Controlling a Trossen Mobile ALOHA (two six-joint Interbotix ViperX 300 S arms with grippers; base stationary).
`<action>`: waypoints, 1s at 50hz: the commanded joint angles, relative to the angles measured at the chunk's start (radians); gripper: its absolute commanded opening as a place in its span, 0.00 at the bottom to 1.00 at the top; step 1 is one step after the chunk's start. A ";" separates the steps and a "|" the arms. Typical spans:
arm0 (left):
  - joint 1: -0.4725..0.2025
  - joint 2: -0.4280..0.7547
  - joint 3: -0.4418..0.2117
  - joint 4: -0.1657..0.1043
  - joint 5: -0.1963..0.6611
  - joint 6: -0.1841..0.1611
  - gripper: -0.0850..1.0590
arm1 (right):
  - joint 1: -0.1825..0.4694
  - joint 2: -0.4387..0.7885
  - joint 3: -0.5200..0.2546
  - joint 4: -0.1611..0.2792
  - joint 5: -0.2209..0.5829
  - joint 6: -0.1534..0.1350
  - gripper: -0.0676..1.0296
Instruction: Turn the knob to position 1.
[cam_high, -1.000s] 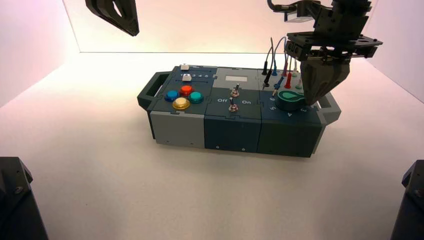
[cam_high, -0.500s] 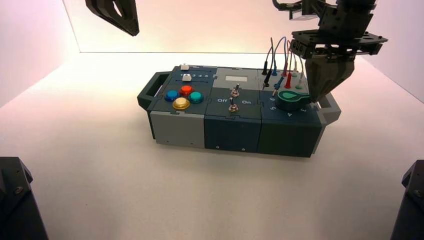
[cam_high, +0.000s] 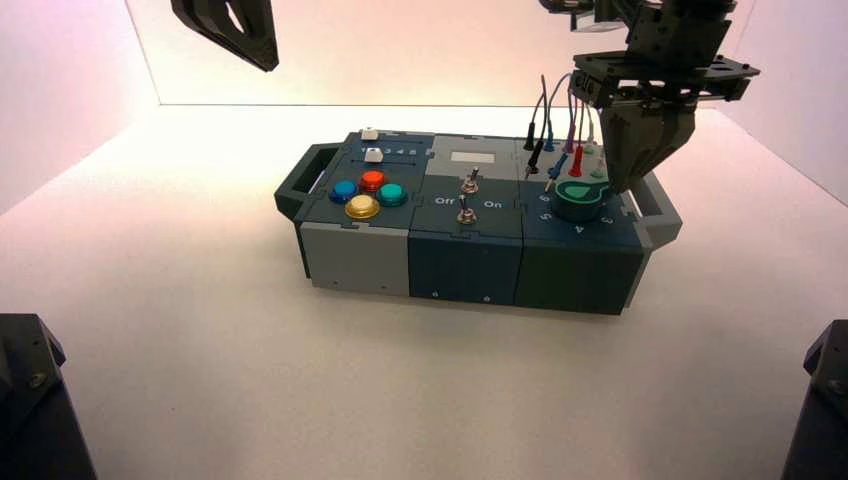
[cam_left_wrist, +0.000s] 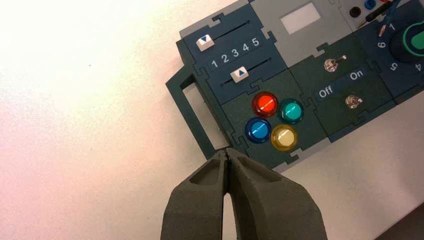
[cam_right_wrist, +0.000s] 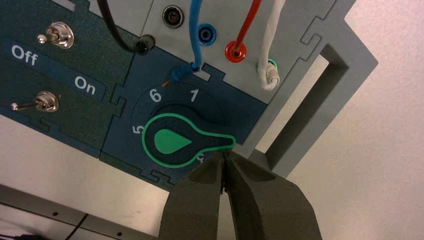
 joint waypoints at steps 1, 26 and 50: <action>-0.006 -0.011 -0.029 0.002 -0.006 0.006 0.05 | -0.005 -0.008 -0.028 -0.003 -0.006 0.003 0.04; -0.006 -0.011 -0.029 0.002 -0.008 0.009 0.05 | -0.005 0.012 -0.049 -0.009 -0.009 0.003 0.04; -0.006 -0.005 -0.031 0.002 -0.011 0.011 0.05 | -0.005 0.003 -0.055 -0.009 -0.012 0.003 0.04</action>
